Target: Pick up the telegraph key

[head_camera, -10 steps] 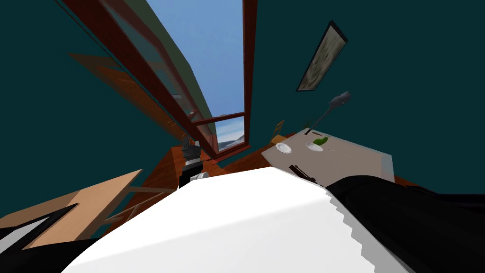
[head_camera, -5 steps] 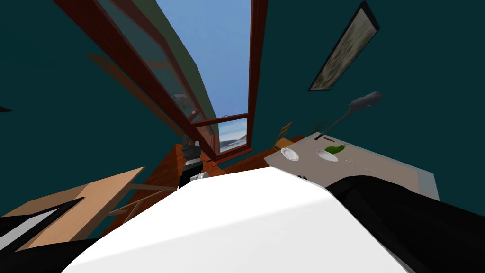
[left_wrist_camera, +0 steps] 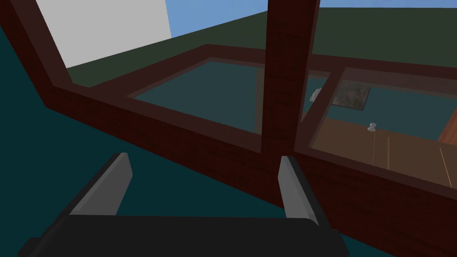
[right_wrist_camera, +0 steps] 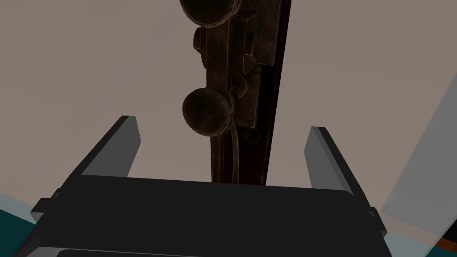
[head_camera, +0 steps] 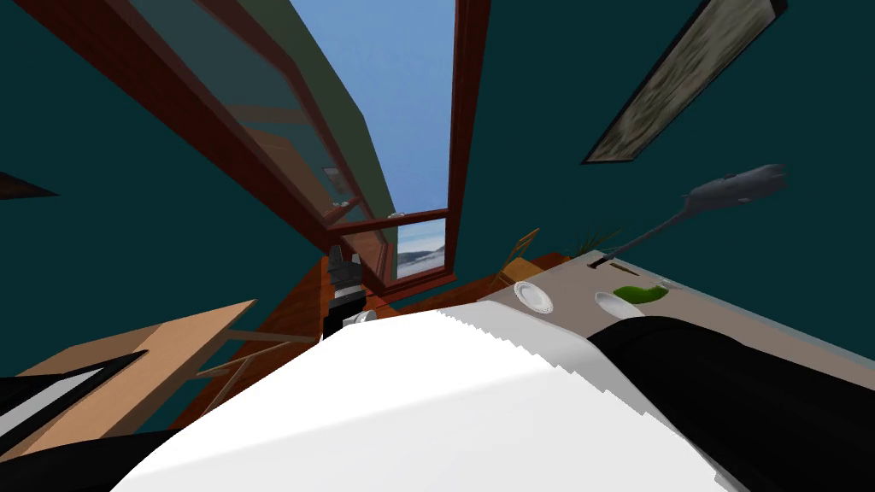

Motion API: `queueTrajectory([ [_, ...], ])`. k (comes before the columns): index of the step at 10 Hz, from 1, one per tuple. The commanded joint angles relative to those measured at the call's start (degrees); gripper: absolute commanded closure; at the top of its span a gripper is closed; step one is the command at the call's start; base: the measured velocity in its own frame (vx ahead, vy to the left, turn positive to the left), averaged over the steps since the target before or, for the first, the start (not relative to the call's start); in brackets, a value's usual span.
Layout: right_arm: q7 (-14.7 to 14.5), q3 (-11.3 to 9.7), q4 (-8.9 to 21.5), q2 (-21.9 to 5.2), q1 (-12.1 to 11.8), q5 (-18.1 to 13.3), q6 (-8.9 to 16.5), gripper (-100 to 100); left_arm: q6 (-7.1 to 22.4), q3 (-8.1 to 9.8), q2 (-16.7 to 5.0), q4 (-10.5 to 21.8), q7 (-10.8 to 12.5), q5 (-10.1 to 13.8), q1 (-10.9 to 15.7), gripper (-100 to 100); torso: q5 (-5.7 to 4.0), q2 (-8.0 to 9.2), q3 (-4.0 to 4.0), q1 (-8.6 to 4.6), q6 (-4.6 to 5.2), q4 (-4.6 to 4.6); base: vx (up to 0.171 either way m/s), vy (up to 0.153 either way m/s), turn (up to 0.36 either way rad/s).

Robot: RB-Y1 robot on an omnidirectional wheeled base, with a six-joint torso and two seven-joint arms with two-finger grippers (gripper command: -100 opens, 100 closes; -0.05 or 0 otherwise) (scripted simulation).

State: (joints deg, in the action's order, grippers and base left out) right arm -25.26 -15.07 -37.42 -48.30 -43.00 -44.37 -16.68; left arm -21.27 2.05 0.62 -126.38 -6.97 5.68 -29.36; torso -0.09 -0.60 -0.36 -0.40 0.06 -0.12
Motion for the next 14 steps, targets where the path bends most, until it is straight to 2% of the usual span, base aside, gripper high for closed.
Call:
queueTrajectory([
  [1, -0.28, -0.93, 0.33, 1.89, 1.02, -0.72, -0.22, -100, 0.0, 0.0, 0.0, 0.0, 0.0, 0.0, 0.0, 0, 0.0, 0.0, 0.0, 0.0, 0.0, 0.0, 0.103, -0.14, 0.123],
  [2, -0.94, -0.01, 1.47, 1.52, 1.16, -0.42, -0.64, -100, 0.0, 0.0, 0.0, 0.0, 0.0, 0.0, 0.01, 0, 0.0, 0.15, 0.09, 0.04, -0.01, 0.04, 0.046, -0.068, 0.04],
  [3, -1.16, -0.02, 1.61, 1.68, 1.32, -0.46, -0.8, 0, 0.0, -0.01, 0.01, 0.0, 0.0, 0.0, 0.01, 0, 0.06, 0.37, 0.21, 0.3, 0.04, 0.08, 0.01, -0.014, 0.0],
  [4, -1.45, -0.69, 2.54, 3.5, 2.74, -0.49, 0.6, -100, 0.0, -0.01, 0.01, 0.0, 0.0, 0.0, 0.01, 0, 0.12, 0.52, 0.3, 0.52, 0.05, 0.11, -0.027, -0.048, 0.059],
  [5, -1.45, -0.69, 2.54, 3.5, 2.74, -0.49, 0.6, -100, 0.0, -0.01, 0.01, 0.0, 0.0, 0.0, 0.02, 0, 0.11, 0.68, 0.39, 0.46, 0.04, 0.15, -0.036, -0.071, 0.04],
  [6, -1.64, -1.1, 3.1, 4.61, 3.6, -0.51, 1.42, -100, 0.0, -0.01, 0.01, 0.0, 0.0, 0.0, 0.02, 0, 0.09, 0.74, 0.43, 0.38, 0.05, 0.16, -0.04, -0.067, 0.032],
  [7, -1.6, -0.72, 2.9, 4.1, 3.13, -0.48, 0.91, -100, 0.0, -0.01, 0.01, 0.0, 0.0, 0.0, 0.02, 0, 0.08, 0.78, 0.45, 0.38, 0.05, 0.17, -0.019, -0.029, 0.011],
  [8, -1.78, -0.72, 3.06, 4.21, 3.25, -0.48, 0.93, 100, 0.0, -0.01, 0.02, 0.0, 0.0, 0.0, 0.02, 0, 0.11, 0.73, 0.43, 0.49, 0.06, 0.16, -0.003, -0.006, -0.001],
  [12, -1.78, -0.74, 3.03, 4.2, 3.24, -0.49, 0.89, 100, 0.0, -0.02, 0.02, 0.0, 0.0, 0.0, 0.02, 0, 0.17, 0.65, 0.38, 0.63, 0.07, 0.14, 0.0, 0.0, 0.0],
  [13, -1.78, -0.74, 3.03, 4.21, 3.25, -0.49, 0.89, 0, 0.0, -0.02, 0.02, 0.0, 0.0, 0.0, 0.02, 0, 0.19, 0.64, 0.37, 0.65, 0.07, 0.14, 0.0, 0.0, 0.0],
  [14, -1.26, -0.28, 1.97, 2.39, 1.89, -0.47, -0.23, 100, 0.0, -0.02, 0.02, 0.0, 0.0, 0.0, 0.02, 0, 0.2, 0.64, 0.37, 0.67, 0.07, 0.13, 0.03, 0.06, -0.071],
])
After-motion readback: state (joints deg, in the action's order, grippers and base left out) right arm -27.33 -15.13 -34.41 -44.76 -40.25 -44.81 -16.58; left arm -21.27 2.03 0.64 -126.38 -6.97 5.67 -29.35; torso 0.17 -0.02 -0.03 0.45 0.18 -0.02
